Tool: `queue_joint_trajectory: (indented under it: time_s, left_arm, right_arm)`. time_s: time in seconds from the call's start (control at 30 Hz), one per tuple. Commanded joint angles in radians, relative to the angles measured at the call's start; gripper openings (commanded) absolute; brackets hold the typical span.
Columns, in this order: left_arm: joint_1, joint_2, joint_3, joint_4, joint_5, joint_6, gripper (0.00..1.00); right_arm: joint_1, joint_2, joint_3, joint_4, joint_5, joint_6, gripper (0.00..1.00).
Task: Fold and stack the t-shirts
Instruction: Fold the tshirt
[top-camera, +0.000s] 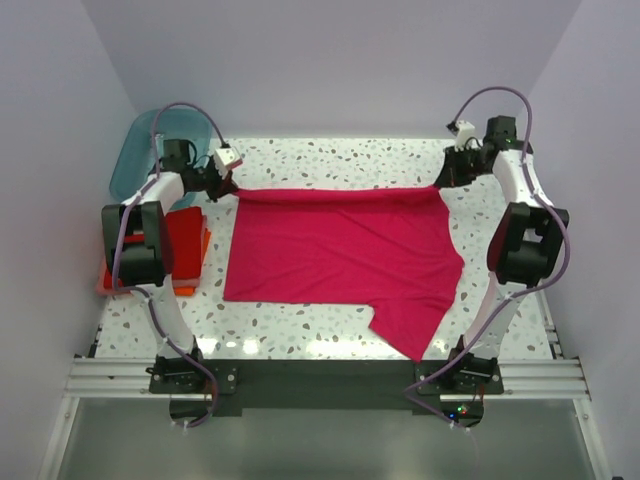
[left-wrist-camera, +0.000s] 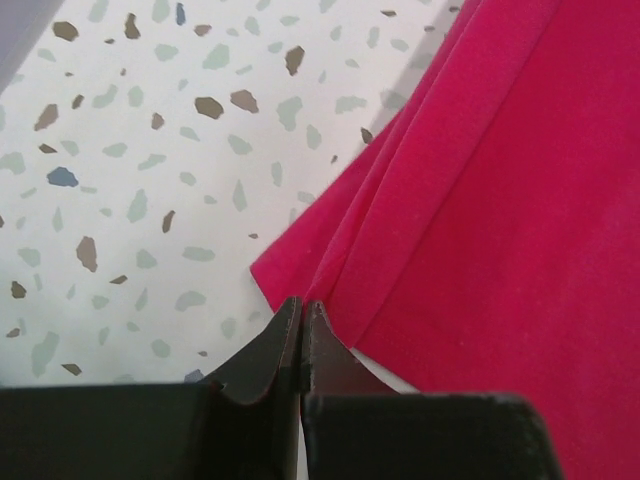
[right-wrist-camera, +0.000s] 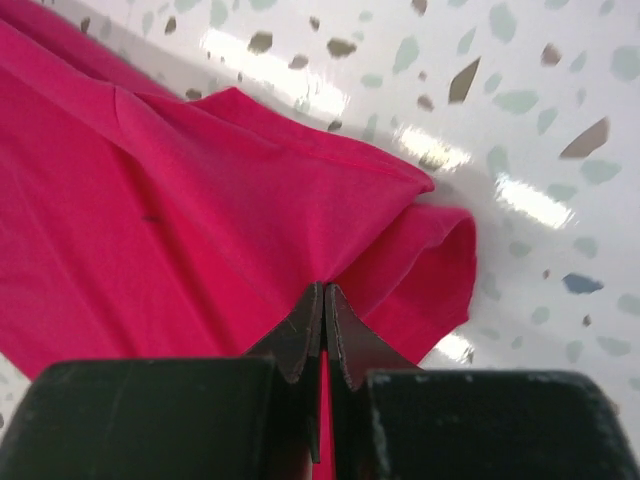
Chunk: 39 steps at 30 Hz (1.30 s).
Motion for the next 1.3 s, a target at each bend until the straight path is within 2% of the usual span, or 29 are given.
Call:
queue_joint_trajectory:
  time_s: [0.0,0.23,0.4,0.47,0.57,0.67,0.8,1.07,1.27]
  left_arm:
    - [0.003,-0.051,-0.028,-0.109,0.015,0.132,0.00]
    - [-0.010,-0.007,-0.074,-0.215,-0.070,0.290,0.00]
    - [-0.042,0.004,-0.101,-0.207,-0.138,0.306,0.00]
    - [-0.053,0.001,-0.109,-0.207,-0.147,0.307,0.05]
    - [-0.067,-0.002,-0.111,-0.213,-0.157,0.292,0.05]
    - [-0.072,-0.003,-0.091,-0.207,-0.166,0.235,0.00]
    - [-0.067,-0.014,-0.023,-0.233,-0.146,0.151,0.00]
    - [-0.066,-0.057,-0.012,-0.199,-0.118,0.060,0.00]
    - [-0.067,-0.068,-0.069,-0.207,-0.111,0.054,0.00]
  right_arm:
    - [-0.008,-0.083,-0.100,-0.026,-0.002,-0.064,0.00]
    - [0.001,-0.076,-0.223,-0.018,0.050,-0.114,0.00]
    - [0.028,-0.037,-0.229,-0.023,0.084,-0.111,0.00]
    - [0.035,-0.027,-0.225,-0.032,0.107,-0.117,0.00]
    - [0.035,-0.026,-0.229,-0.033,0.145,-0.127,0.00]
    - [0.035,-0.041,-0.225,-0.012,0.157,-0.113,0.00]
    - [0.034,-0.053,-0.127,-0.027,0.130,-0.087,0.00]
    - [0.023,-0.001,0.068,-0.061,0.108,-0.081,0.00]
    - [0.021,0.002,-0.014,-0.072,0.122,-0.140,0.00]
